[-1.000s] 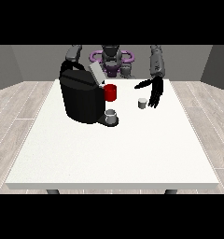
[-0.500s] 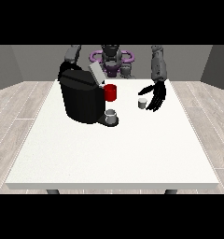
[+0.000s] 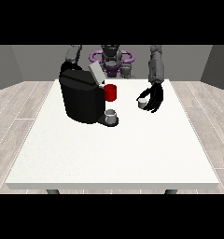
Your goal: Insert the coffee pod into the coffee machine and close the lid
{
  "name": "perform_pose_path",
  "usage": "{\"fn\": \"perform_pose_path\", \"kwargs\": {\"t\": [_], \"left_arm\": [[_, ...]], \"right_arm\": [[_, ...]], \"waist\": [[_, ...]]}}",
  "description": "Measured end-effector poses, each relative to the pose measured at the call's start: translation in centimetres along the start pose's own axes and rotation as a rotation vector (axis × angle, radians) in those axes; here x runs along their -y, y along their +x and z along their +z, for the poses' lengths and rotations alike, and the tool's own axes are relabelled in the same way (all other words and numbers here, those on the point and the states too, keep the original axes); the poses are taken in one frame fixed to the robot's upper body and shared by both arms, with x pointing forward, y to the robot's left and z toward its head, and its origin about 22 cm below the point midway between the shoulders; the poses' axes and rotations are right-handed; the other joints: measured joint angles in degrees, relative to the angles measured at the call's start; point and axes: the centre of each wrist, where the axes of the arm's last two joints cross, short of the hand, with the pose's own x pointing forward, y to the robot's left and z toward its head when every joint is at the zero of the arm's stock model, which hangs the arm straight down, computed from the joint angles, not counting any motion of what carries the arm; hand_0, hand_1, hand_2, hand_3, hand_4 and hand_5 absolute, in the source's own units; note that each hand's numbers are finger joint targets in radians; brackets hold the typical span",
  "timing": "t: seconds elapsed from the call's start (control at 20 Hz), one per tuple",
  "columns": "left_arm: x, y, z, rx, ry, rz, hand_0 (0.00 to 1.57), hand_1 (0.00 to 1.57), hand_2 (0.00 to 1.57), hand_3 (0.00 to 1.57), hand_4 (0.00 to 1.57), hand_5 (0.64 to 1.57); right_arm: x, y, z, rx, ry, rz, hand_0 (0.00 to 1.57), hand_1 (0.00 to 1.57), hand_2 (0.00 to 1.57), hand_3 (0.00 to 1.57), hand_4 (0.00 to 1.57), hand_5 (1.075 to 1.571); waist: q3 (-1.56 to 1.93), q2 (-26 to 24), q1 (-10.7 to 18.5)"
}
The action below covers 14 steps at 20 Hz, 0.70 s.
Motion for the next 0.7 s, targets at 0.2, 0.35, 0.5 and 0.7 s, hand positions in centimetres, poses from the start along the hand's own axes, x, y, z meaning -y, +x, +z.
{"fn": "perform_pose_path", "kwargs": {"t": [0.2, 0.35, 0.5, 0.7], "left_arm": [[0.2, 0.3, -0.3, 0.003, 0.013, -0.03, 0.97, 0.97, 1.09, 0.86, 0.32, 1.571], [-0.2, 0.4, -0.7, 0.024, 0.036, -0.075, 0.9, 0.9, 1.01, 0.78, 0.31, 1.571], [-1.2, -0.2, -0.7, 0.014, 0.031, -0.117, 1.11, 1.11, 1.17, 0.97, 0.28, 1.571], [-1.4, -0.4, -0.8, 0.03, 0.019, -0.143, 1.32, 1.32, 1.43, 1.41, 0.55, 1.571]], "right_arm": [[0.3, -0.2, -0.2, -0.01, -0.011, -0.005, 0.0, 0.0, 0.0, 0.0, 0.51, 1.571], [0.4, 0.2, -0.6, 0.005, -0.01, -0.014, 0.0, 0.0, 0.0, 0.0, 0.49, 1.571], [0.1, 0.0, -0.1, 0.012, 0.002, -0.026, 0.0, 0.0, 0.0, 0.0, 0.51, 1.571], [0.0, -0.1, 0.1, -0.001, -0.002, -0.039, 0.0, 0.0, 0.0, 0.0, 0.43, 1.571]], "waist": [[-0.06, -0.3, 0.2], [-0.01, 0.6, -0.2], [0.0, 0.8, -1.0], [-0.06, 0.3, -0.8]]}}
